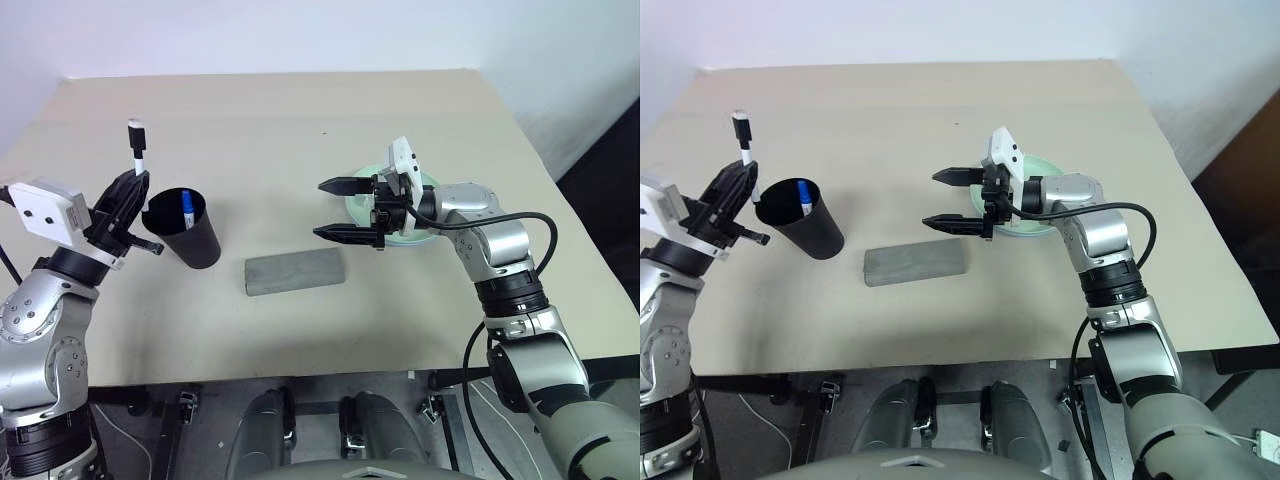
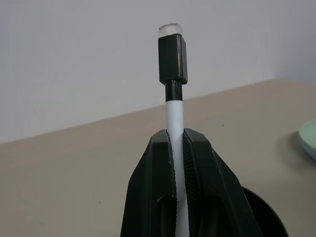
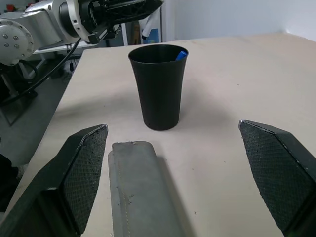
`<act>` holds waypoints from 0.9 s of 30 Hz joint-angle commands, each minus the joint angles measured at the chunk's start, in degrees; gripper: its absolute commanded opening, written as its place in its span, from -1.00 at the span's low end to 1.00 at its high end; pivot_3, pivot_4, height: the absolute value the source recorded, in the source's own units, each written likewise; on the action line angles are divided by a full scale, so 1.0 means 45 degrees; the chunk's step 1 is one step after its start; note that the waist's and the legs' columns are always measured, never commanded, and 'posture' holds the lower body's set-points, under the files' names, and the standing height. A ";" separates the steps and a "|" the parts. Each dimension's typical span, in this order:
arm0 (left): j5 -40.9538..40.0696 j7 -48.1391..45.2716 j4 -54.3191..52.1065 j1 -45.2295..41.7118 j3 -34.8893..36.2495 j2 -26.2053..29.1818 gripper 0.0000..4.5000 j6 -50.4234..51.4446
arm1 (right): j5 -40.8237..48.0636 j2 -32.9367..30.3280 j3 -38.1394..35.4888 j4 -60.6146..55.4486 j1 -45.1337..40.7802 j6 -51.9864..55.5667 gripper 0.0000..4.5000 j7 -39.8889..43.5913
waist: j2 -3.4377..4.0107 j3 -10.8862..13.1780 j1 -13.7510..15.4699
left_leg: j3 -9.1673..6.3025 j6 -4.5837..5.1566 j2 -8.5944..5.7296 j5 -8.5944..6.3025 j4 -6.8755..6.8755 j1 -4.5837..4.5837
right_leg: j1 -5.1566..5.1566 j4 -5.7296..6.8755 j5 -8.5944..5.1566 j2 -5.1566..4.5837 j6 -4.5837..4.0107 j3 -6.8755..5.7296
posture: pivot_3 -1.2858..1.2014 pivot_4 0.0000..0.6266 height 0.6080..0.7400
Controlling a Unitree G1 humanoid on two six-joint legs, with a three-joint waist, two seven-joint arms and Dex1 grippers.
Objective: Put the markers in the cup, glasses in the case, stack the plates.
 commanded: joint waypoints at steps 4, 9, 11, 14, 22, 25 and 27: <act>0.0234 -0.0054 0.0119 0.0212 -0.0081 0.0094 -0.99 -0.0290 | -0.0067 -0.0070 -0.0083 -0.0140 -0.0091 -0.0348 1.00 -0.0107 | 0.0001 0.0000 -0.0013 | 0.0000 0.0000 0.0000 0.0000 -0.0001 0.0001 | -0.0001 0.0000 0.0000 0.0001 0.0000 0.0000 | 0.03 -0.52 0.62; 0.0220 -0.0162 0.0234 0.0343 -0.0276 0.0129 -0.99 -0.0219 | -0.0142 -0.0069 -0.0096 -0.0121 -0.0068 -0.0431 1.00 -0.0154 | 0.0000 0.0000 -0.0010 | 0.0000 0.0001 0.0000 -0.0001 0.0000 -0.0001 | -0.0001 -0.0001 0.0000 -0.0003 0.0000 0.0000 | 0.03 -0.52 0.62; 0.0128 -0.0275 0.0231 0.0364 -0.0302 0.0125 -0.99 -0.0225 | -0.0161 -0.0070 -0.0091 -0.0126 -0.0052 -0.0468 1.00 -0.0175 | 0.0000 0.0000 -0.0010 | 0.0000 0.0001 0.0000 -0.0001 -0.0001 -0.0001 | -0.0003 -0.0001 0.0000 -0.0002 0.0000 0.0000 | 0.03 -0.52 0.62; -0.0035 -0.0229 0.0198 0.0372 -0.0261 0.0081 -0.99 -0.0036 | -0.0182 -0.0076 -0.0092 -0.0142 -0.0028 -0.0493 1.00 -0.0190 | 0.0000 0.0000 -0.0012 | 0.0000 0.0001 0.0000 -0.0001 0.0001 -0.0001 | -0.0003 0.0000 0.0000 -0.0002 0.0000 0.0000 | 0.03 -0.52 0.62; -0.0015 -0.0239 0.0358 0.0359 -0.0240 0.0091 -0.58 0.0005 | -0.0228 -0.0084 -0.0106 -0.0066 -0.0030 -0.0585 1.00 -0.0233 | 0.0001 0.0000 -0.0015 | 0.0000 0.0001 0.0000 -0.0001 0.0000 -0.0001 | -0.0002 -0.0001 0.0000 -0.0002 0.0000 0.0000 | 0.03 -0.52 0.62; 0.0030 -0.0261 0.0377 0.0399 -0.0245 0.0097 -0.15 -0.0045 | -0.0231 -0.0094 -0.0107 -0.0055 -0.0031 -0.0601 1.00 -0.0234 | 0.0000 0.0000 -0.0011 | 0.0000 0.0001 0.0000 -0.0001 0.0001 -0.0001 | -0.0002 0.0000 0.0000 -0.0002 0.0000 0.0000 | 0.03 -0.52 0.62; 0.0079 -0.0263 0.0355 0.0461 -0.0256 0.0088 0.13 -0.0092 | -0.0236 -0.0108 -0.0105 -0.0049 -0.0027 -0.0617 1.00 -0.0230 | 0.0000 0.0000 -0.0013 | 0.0000 0.0001 0.0000 -0.0001 0.0001 -0.0001 | -0.0002 -0.0001 0.0000 -0.0002 0.0000 0.0000 | 0.03 -0.52 0.62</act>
